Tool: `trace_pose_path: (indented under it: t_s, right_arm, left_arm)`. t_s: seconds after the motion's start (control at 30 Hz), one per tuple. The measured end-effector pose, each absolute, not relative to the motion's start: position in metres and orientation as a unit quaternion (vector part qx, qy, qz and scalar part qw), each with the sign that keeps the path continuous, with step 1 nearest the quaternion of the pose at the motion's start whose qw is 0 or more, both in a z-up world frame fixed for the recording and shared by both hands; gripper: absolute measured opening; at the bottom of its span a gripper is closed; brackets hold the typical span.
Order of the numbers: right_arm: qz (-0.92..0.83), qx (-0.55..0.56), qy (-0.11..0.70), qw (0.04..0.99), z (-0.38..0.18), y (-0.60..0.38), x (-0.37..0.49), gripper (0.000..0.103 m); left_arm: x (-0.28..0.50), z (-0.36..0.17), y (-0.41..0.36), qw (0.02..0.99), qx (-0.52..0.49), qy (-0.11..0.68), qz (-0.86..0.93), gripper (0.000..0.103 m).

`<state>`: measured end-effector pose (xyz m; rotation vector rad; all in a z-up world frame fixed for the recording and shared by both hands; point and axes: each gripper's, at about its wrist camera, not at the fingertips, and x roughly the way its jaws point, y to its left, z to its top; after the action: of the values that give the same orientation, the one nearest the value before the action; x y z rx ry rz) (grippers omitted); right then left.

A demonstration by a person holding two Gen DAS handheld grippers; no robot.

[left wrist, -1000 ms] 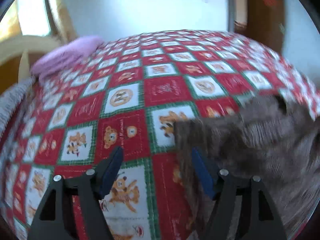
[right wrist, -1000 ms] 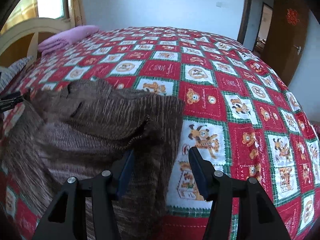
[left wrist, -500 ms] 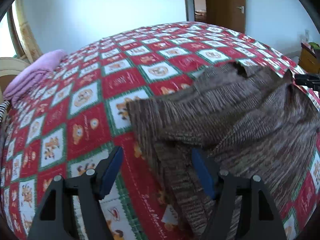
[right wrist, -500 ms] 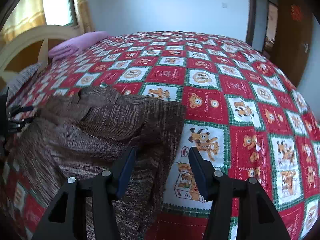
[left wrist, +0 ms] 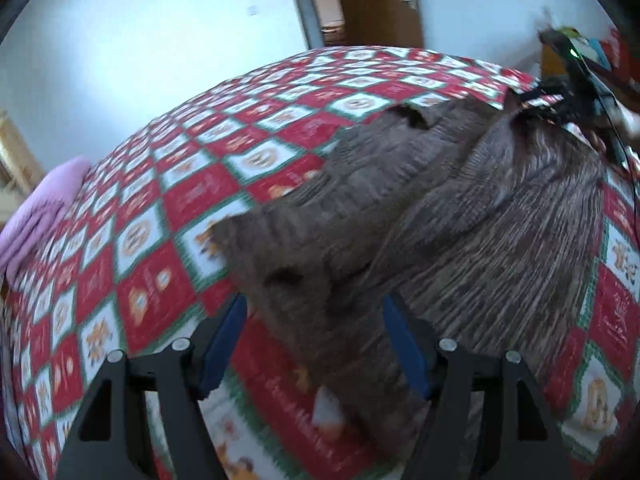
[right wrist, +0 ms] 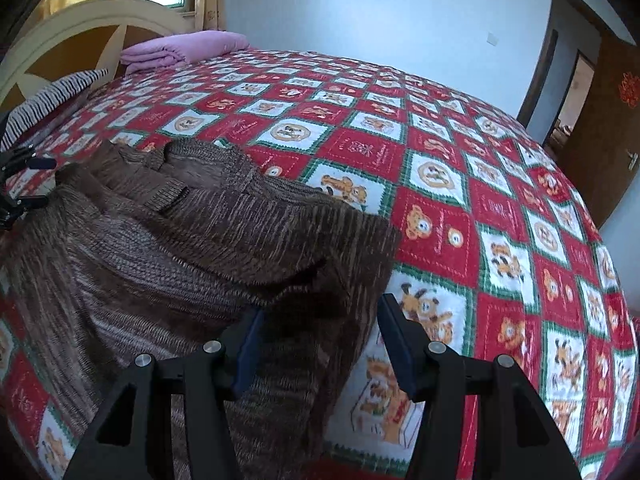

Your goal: Fold small clothes

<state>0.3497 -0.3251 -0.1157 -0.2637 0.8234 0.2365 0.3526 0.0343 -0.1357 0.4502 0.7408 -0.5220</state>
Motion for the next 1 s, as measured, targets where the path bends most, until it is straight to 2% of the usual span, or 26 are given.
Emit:
trace_pose_path:
  t_s: [0.13,0.17,0.2,0.27,0.67,0.73,0.77,0.8,0.83,0.87,1.0]
  right_arm:
    - [0.122,-0.15,0.393,0.899,-0.115,-0.315,0.355,0.056]
    - [0.127,-0.156,0.392,0.898,-0.115,-0.313,0.355,0.051]
    - [0.131,-0.159,0.393,0.896,-0.115,-0.311,0.355,0.039]
    - [0.135,-0.167,0.398,0.892,-0.116,-0.308,0.355,0.033]
    - [0.127,-0.158,0.395,0.896,-0.122,-0.303,0.356,0.032]
    - [0.125,-0.16,0.393,0.897,-0.12,-0.301,0.356,0.029]
    - [0.127,-0.158,0.394,0.896,-0.12,-0.301,0.357,0.017]
    - [0.128,-0.156,0.396,0.896,-0.119,-0.301,0.357,0.008]
    - [0.13,-0.154,0.395,0.896,-0.117,-0.3,0.356,0.008]
    - [0.133,-0.153,0.392,0.897,-0.114,-0.3,0.355,0.008]
    - [0.147,-0.109,0.366,0.912,-0.09,-0.305,0.351,0.007]
  left_arm:
    - [0.37,-0.145,0.024,0.874,0.218,0.36,-0.244,0.073]
    - [0.371,-0.146,0.025,0.874,0.216,0.36,-0.245,0.073]
    - [0.372,-0.146,0.025,0.873,0.216,0.36,-0.247,0.072]
    - [0.371,-0.145,0.029,0.873,0.213,0.361,-0.251,0.071]
    - [0.363,-0.145,0.037,0.87,0.28,0.319,-0.252,0.074]
    - [0.366,-0.149,0.028,0.865,0.295,0.312,-0.259,0.074]
    - [0.367,-0.15,0.026,0.864,0.296,0.311,-0.265,0.064]
    - [0.368,-0.15,0.024,0.86,0.292,0.312,-0.279,0.05]
    - [0.372,-0.149,0.023,0.855,0.272,0.329,-0.294,0.015]
    - [0.375,-0.146,0.024,0.855,0.255,0.34,-0.297,0.012]
    - [0.377,-0.125,0.043,0.876,0.171,0.328,-0.308,0.01]
